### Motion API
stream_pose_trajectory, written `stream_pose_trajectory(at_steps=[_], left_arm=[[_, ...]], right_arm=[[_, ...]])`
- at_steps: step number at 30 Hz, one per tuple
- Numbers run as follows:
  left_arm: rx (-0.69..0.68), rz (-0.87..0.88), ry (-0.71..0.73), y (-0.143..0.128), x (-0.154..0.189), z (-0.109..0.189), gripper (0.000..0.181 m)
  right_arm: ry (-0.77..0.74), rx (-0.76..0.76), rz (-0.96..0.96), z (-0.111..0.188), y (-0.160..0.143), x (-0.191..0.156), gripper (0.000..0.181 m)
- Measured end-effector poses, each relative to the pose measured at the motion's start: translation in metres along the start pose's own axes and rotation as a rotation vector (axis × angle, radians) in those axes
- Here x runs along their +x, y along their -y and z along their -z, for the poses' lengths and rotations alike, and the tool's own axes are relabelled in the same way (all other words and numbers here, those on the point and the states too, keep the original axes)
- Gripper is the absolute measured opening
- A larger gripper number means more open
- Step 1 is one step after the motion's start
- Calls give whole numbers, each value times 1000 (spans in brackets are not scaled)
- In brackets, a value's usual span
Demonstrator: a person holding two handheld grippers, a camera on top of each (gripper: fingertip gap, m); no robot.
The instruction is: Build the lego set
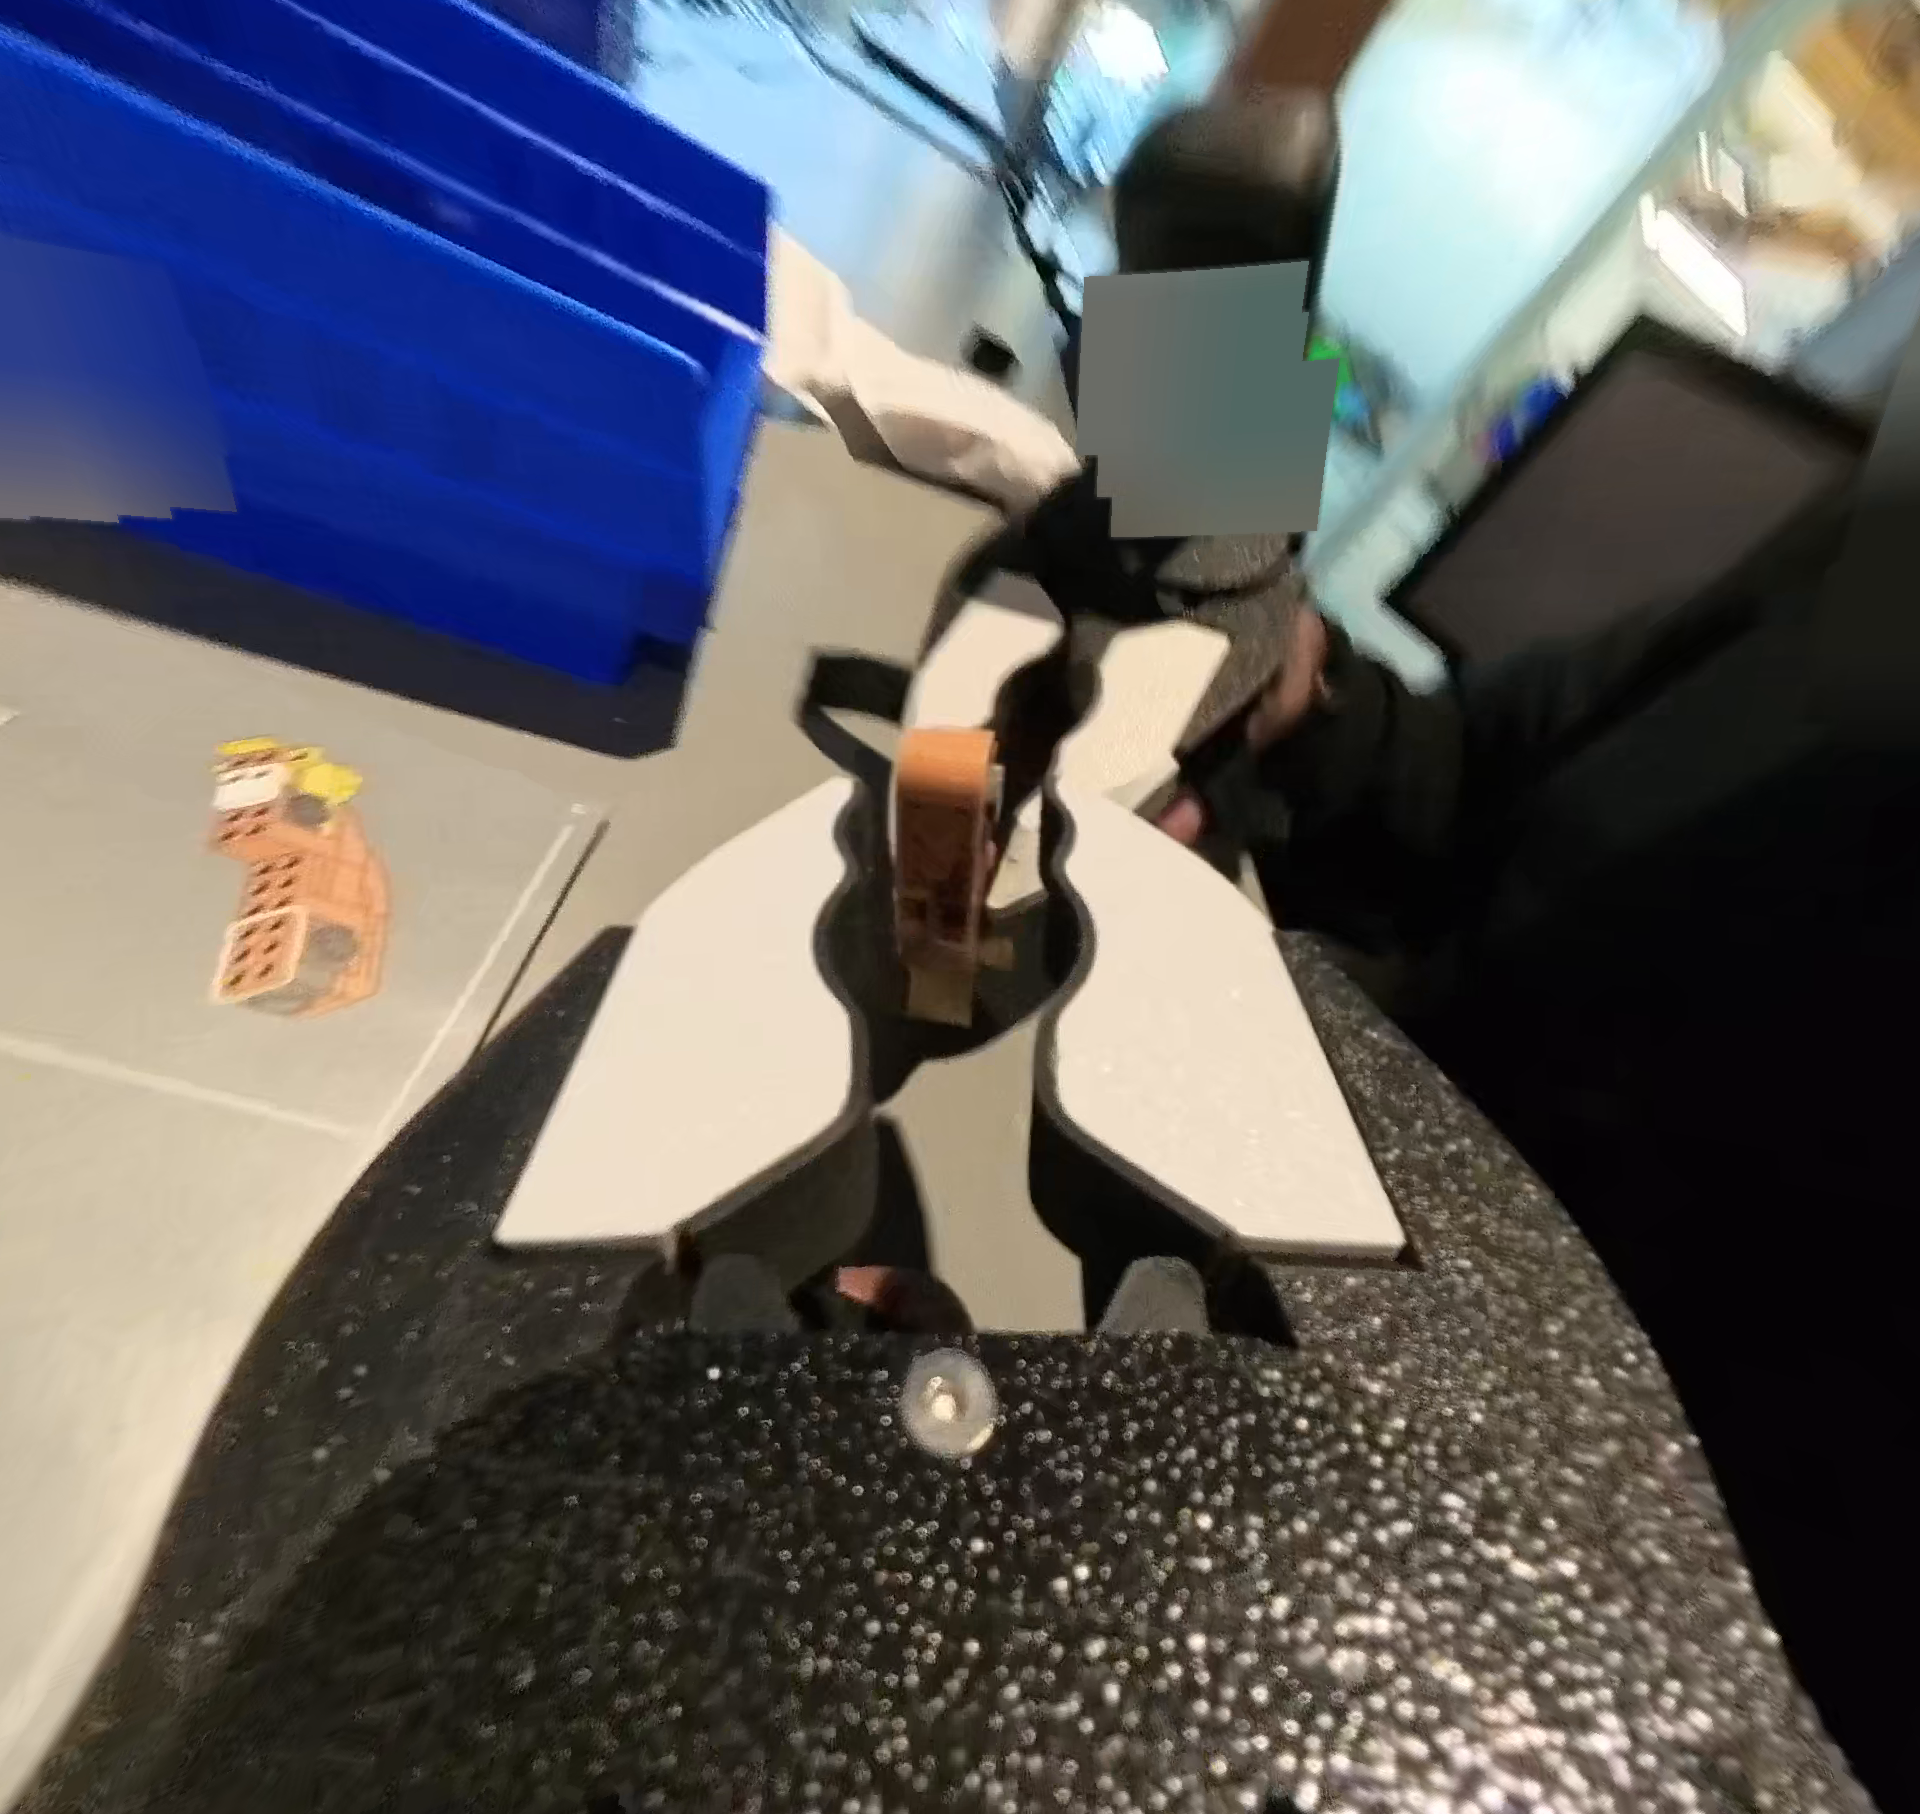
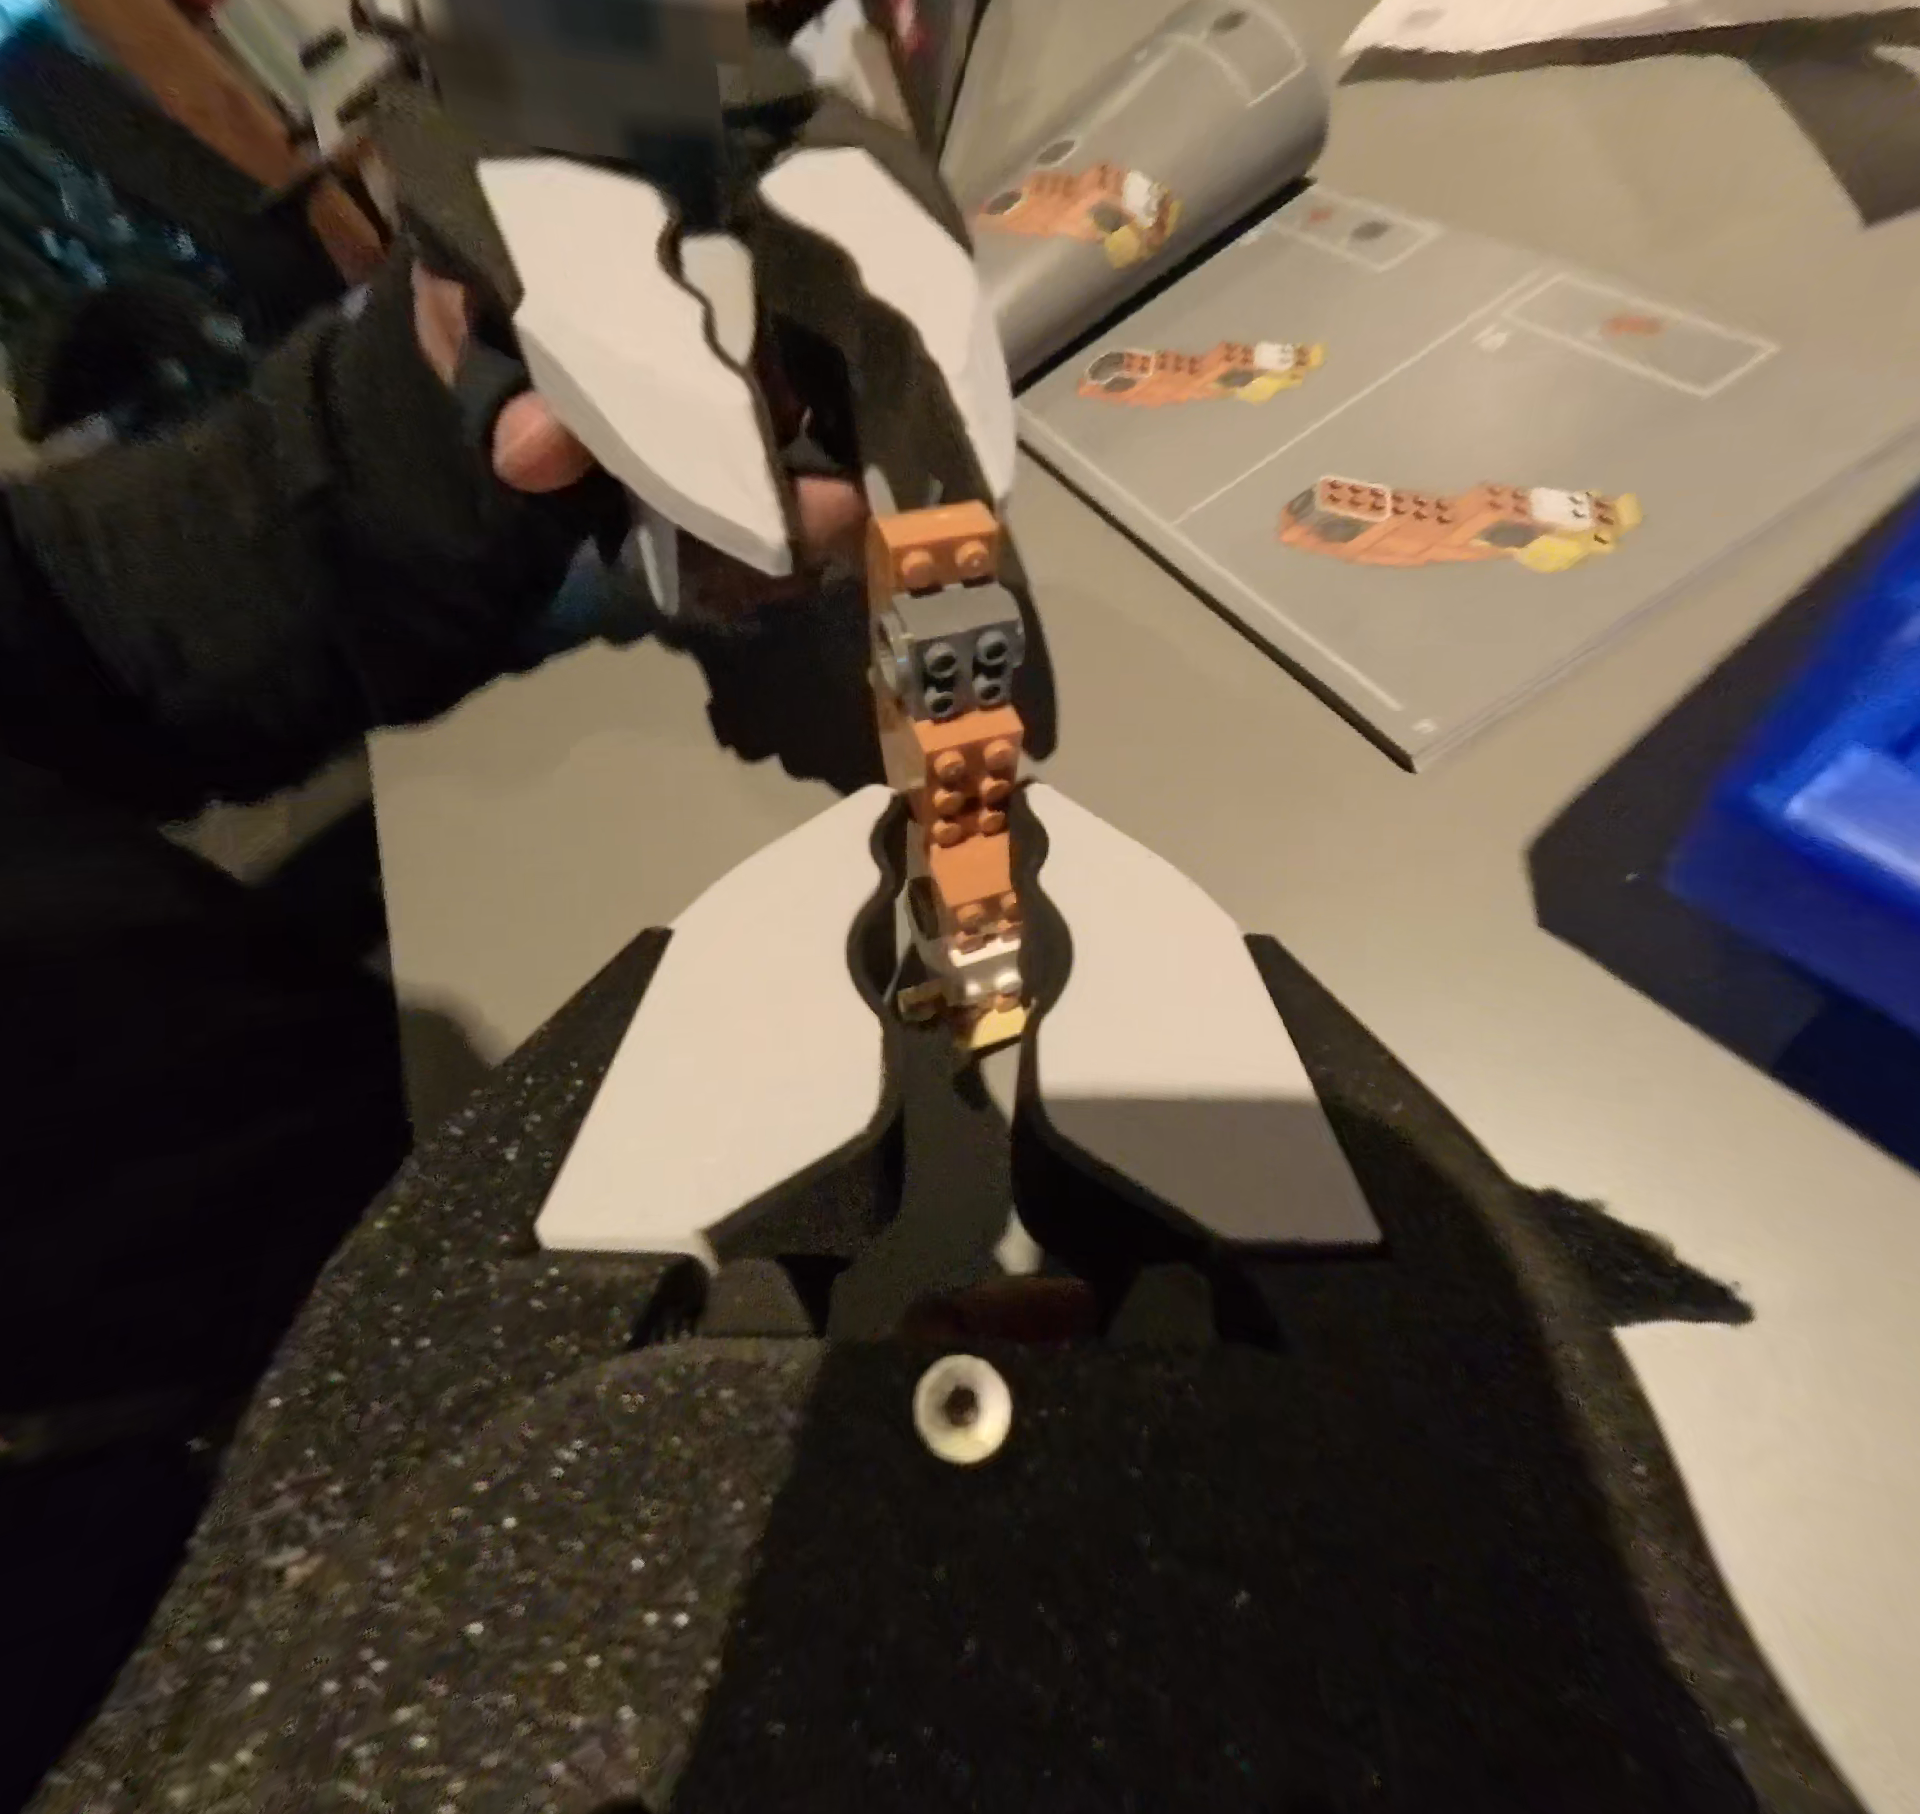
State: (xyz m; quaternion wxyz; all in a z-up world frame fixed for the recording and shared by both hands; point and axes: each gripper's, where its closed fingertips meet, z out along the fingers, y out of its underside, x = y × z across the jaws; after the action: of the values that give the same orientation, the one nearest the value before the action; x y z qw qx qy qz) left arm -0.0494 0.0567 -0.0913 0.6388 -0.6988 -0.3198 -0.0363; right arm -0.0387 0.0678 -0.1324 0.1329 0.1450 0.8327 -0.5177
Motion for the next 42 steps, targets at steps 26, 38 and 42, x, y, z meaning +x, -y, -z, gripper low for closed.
stream_pose_trajectory(at_steps=[26,38,42], left_arm=[[197,147,-169,13,24,8,16],[-65,285,-202,-7,-6,27,16],[-65,351,-196,-17,-11,31,16]], right_arm=[[49,400,-3,24,46,-30,52],[-67,198,1213,14,75,-15,50],[11,174,1180,7,54,-12,38]])
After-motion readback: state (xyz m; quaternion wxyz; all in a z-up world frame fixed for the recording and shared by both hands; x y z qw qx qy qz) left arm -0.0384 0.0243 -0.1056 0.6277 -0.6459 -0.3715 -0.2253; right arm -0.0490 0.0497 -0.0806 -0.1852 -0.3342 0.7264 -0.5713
